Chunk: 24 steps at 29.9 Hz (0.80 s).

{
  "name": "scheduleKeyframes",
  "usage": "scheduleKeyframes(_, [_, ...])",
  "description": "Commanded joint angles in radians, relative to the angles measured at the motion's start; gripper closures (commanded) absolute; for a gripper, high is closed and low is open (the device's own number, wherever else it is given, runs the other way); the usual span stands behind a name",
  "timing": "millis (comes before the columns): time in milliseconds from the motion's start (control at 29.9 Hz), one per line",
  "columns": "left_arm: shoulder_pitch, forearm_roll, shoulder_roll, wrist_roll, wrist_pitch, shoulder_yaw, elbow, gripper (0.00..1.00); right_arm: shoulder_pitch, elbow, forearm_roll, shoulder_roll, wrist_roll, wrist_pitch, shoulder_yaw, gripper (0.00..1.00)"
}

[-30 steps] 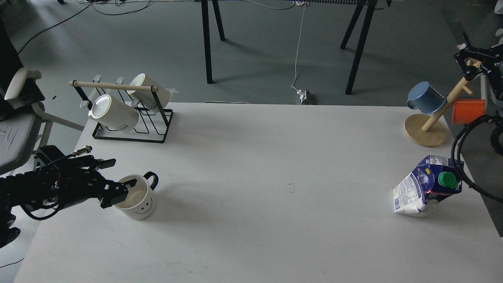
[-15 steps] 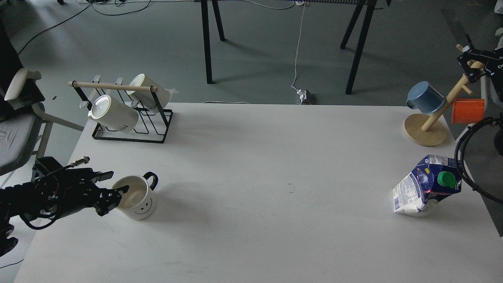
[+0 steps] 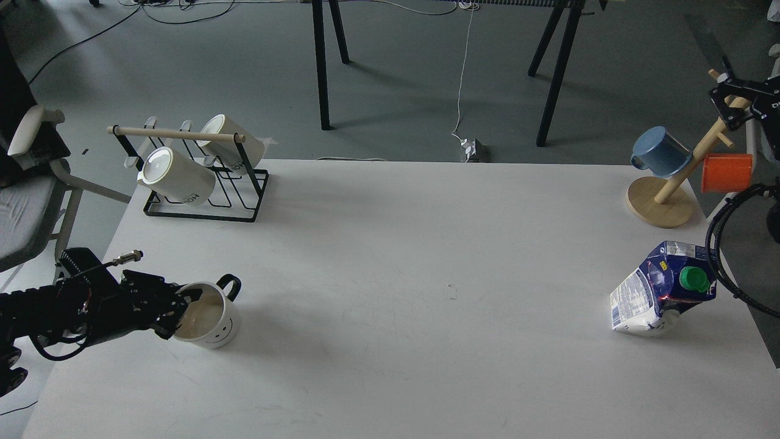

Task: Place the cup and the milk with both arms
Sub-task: 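Grasp the white mug rim with the left hand, then carry the mug with the left hand toward the table center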

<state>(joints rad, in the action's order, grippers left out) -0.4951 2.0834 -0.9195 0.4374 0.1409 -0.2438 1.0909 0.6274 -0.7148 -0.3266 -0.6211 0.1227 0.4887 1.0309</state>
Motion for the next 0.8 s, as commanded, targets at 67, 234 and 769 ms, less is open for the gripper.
scheduleKeyframes(67, [-0.106,-0.009,0.001,0.03,-0.099,-0.006,0.076,0.96,-0.018,0.0,0.0,-0.022,0.002,0.0,0.001,0.01])
scheduleKeyframes(234, [-0.244,-0.035,0.083,0.02,-0.306,-0.014,0.22,0.96,-0.041,-0.002,-0.003,-0.039,0.006,0.0,0.02,0.01])
scheduleKeyframes(769, [-0.381,0.096,0.767,-0.18,-0.578,-0.046,0.004,0.95,-0.051,0.005,0.0,-0.111,0.005,0.0,0.071,0.01])
